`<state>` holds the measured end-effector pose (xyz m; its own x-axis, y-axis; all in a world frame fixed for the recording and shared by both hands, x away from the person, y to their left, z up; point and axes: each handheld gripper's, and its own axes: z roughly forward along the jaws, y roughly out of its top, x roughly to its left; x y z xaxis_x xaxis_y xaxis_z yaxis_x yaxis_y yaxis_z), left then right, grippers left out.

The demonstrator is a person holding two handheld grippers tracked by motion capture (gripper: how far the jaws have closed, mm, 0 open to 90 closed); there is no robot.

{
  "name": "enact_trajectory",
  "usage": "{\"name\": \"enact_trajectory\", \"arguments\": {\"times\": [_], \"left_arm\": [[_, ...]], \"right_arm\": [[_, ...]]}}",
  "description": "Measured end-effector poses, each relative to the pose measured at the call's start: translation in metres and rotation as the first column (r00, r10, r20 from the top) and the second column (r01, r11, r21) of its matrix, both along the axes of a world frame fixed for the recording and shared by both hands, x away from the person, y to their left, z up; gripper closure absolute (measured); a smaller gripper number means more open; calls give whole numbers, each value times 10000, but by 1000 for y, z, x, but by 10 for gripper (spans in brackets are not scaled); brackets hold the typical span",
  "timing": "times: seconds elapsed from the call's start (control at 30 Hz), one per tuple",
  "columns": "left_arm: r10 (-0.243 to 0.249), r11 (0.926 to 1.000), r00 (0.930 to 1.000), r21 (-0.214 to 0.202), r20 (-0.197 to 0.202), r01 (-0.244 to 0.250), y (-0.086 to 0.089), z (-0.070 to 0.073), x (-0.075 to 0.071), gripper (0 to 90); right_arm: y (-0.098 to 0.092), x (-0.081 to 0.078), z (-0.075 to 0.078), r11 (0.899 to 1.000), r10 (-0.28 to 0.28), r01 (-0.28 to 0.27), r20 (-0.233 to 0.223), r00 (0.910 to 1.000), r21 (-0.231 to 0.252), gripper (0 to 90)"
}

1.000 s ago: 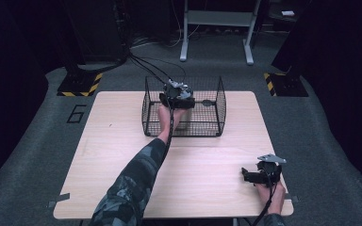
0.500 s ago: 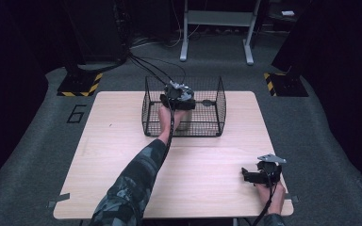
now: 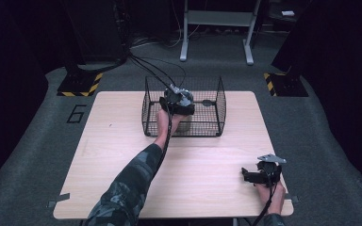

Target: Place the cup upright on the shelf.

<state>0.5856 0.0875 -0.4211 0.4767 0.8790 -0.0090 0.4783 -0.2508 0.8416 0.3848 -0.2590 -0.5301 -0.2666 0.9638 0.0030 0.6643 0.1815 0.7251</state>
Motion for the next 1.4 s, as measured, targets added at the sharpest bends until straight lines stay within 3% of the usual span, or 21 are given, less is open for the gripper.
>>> {"name": "enact_trajectory", "arguments": {"times": [0.43, 0.5, 0.57, 0.8, 0.9, 0.93, 1.4], "left_arm": [[-393, 9992, 9992, 15, 90, 393, 6, 10, -9, 0], [-457, 9990, 9990, -12, -7, 457, 7, 11, -11, 0], [-595, 9980, 9981, 212, -130, 597, 12, 14, -13, 0], [-841, 9963, 9960, 143, -306, 846, 22, 23, -23, 1], [-1111, 9933, 9932, 285, -355, 1121, 29, 30, -30, 1], [-1060, 9943, 9940, 102, -278, 1063, 29, 31, -32, 1], [-1870, 9815, 9823, 411, -67, 1871, 70, 52, -89, 1]], "right_arm": [[0, 0, 0, 10000, -1, 1, -1, 10000, 0, 11], [0, 0, 0, 10000, -2, 2, 0, 10000, -1, 11], [0, 0, 0, 10000, 2, -2, -4, 10000, -1, 11], [0, 0, 0, 10000, -3, 3, -7, 10000, 0, 11], [0, 0, 0, 10000, -24, 24, -2, 10000, -12, 11], [0, 0, 0, 10000, 3, -3, -6, 10000, -3, 11], [0, 0, 0, 10000, -44, 44, 1, 10000, -18, 11]]}}
